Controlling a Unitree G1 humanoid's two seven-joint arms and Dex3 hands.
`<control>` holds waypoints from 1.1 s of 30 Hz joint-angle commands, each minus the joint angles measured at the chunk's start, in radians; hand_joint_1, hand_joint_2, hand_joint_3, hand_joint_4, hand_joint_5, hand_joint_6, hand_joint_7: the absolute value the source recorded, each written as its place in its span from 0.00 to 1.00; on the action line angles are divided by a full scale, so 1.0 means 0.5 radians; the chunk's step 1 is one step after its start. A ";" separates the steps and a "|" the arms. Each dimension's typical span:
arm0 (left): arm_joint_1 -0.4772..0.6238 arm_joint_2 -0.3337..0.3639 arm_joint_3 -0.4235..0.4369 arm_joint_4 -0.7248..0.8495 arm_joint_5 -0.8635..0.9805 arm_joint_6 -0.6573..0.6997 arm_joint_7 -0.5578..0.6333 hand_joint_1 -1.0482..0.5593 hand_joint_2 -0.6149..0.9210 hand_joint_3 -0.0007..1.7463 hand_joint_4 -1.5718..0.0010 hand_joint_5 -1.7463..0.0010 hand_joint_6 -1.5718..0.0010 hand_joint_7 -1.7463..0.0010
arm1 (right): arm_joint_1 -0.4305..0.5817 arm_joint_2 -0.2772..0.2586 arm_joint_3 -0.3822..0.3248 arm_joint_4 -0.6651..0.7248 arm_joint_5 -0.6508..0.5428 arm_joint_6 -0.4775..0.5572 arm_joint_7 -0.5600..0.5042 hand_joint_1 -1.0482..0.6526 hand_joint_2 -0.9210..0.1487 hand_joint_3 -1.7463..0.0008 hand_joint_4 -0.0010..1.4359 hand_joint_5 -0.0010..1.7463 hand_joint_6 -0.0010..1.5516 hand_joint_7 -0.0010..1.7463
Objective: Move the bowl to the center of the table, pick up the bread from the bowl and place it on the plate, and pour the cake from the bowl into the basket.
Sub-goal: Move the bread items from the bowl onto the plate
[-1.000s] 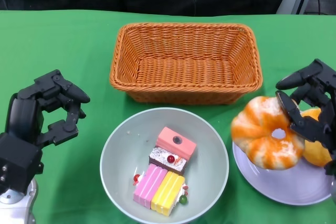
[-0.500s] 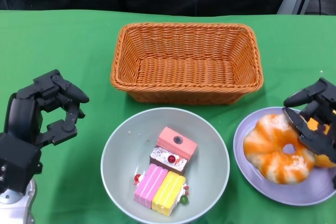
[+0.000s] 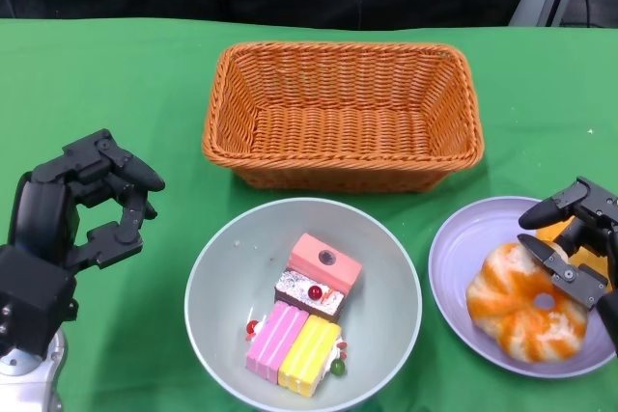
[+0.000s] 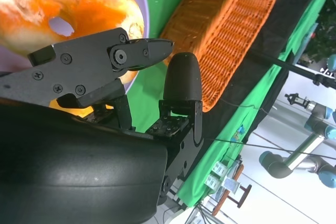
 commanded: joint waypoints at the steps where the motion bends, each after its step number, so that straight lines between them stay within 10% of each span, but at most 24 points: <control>1: -0.014 0.029 0.015 0.005 -0.027 -0.028 -0.015 0.65 0.78 0.60 0.48 0.15 0.46 0.26 | -0.049 -0.060 0.011 0.090 -0.068 -0.096 -0.088 0.60 0.00 0.92 0.41 0.87 0.40 0.66; 17: 0.000 0.029 0.006 -0.007 -0.006 -0.028 -0.006 0.66 0.79 0.60 0.48 0.15 0.47 0.26 | -0.097 -0.137 0.094 0.284 -0.249 -0.296 -0.314 0.63 0.00 0.96 0.44 0.72 0.50 0.42; 24: -0.003 0.022 0.005 0.007 -0.037 -0.038 -0.035 0.66 0.79 0.59 0.48 0.16 0.46 0.27 | -0.072 -0.173 0.142 0.226 -0.416 -0.287 -0.459 0.57 0.02 1.00 0.42 0.33 0.54 0.05; 33: -0.001 0.021 0.002 0.005 -0.024 -0.035 -0.034 0.66 0.79 0.59 0.48 0.16 0.46 0.27 | -0.004 -0.169 0.165 0.056 -0.460 -0.234 -0.480 0.58 0.05 1.00 0.31 0.10 0.37 0.00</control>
